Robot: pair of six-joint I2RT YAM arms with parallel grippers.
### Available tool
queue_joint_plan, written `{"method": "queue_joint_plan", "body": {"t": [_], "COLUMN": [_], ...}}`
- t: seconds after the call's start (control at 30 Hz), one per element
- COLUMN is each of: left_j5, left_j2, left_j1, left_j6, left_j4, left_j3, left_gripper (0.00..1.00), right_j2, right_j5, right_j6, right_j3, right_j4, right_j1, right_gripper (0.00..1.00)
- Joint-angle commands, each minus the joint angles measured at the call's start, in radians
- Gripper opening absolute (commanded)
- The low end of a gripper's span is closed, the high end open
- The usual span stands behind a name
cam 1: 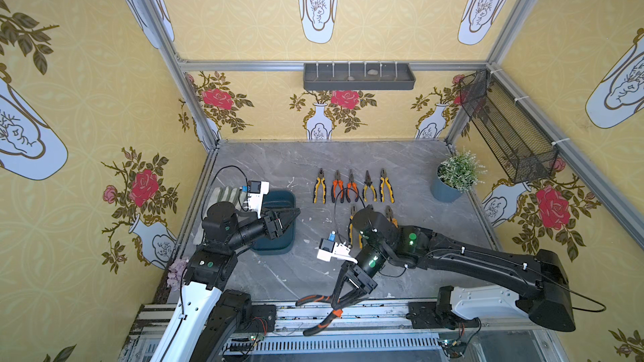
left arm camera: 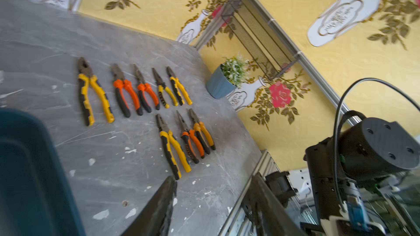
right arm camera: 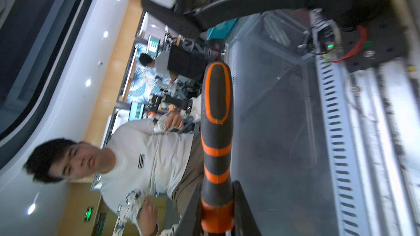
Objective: Take the pliers out of the storage box
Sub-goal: Pick up the pliers from the storage box.
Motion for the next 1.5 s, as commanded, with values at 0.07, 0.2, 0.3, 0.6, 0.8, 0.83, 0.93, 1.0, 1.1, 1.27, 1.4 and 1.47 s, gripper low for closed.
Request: {"method": "queue_joint_plan", "body": {"t": [0.07,0.2,0.3,0.6,0.8,0.83,0.93,1.0,1.1,1.27,1.4,1.47], "left_j5": [0.236,0.191,0.245,0.354,0.353,0.359,0.361,0.353,0.343,0.344,0.340,0.331], "left_j2": [0.032,0.030,0.099,0.200,0.205,0.212,0.254,0.278,0.285,0.266,0.250,0.252], "left_j1": [-0.162,-0.358,-0.445,-0.577,-0.620,-0.632,-0.662,-0.684,-0.697,-0.698,-0.697,-0.697], "left_j6": [-0.039,-0.003,-0.009,0.011,0.007,0.005,0.047,0.098,0.146,0.170,0.164,0.166], "left_j4": [0.206,0.218,0.234,0.141,0.018,0.014,-0.068,-0.130,-0.190,-0.232,-0.245,-0.246], "left_j3": [-0.011,0.018,0.060,0.176,0.190,0.188,0.204,0.220,0.237,0.238,0.229,0.224], "left_gripper": [0.58,0.62,0.61,0.53,0.54,0.55,0.54,0.53,0.53,0.51,0.52,0.52], "right_j2": [-0.084,-0.147,-0.172,-0.217,-0.199,-0.194,-0.169,-0.142,-0.121,-0.122,-0.126,-0.133], "right_j5": [-0.155,-0.153,-0.139,-0.024,0.019,0.011,-0.020,-0.019,-0.031,-0.014,0.037,0.003], "right_j6": [0.068,0.078,0.082,-0.058,-0.207,-0.221,-0.246,-0.269,-0.294,-0.301,-0.314,-0.294], "right_j3": [-0.023,-0.027,-0.027,0.004,0.072,0.078,0.100,0.125,0.141,0.141,0.140,0.123], "right_j4": [0.192,0.164,0.130,-0.256,-0.492,-0.499,-0.503,-0.530,-0.559,-0.567,-0.596,-0.558], "right_j1": [0.019,-0.009,-0.014,-0.063,-0.154,-0.162,-0.166,-0.166,-0.166,-0.175,-0.260,-0.276], "right_gripper": [0.00,0.00,0.00,0.00,0.00,0.00,0.00,0.00,0.00,0.00,0.00,0.00]}}
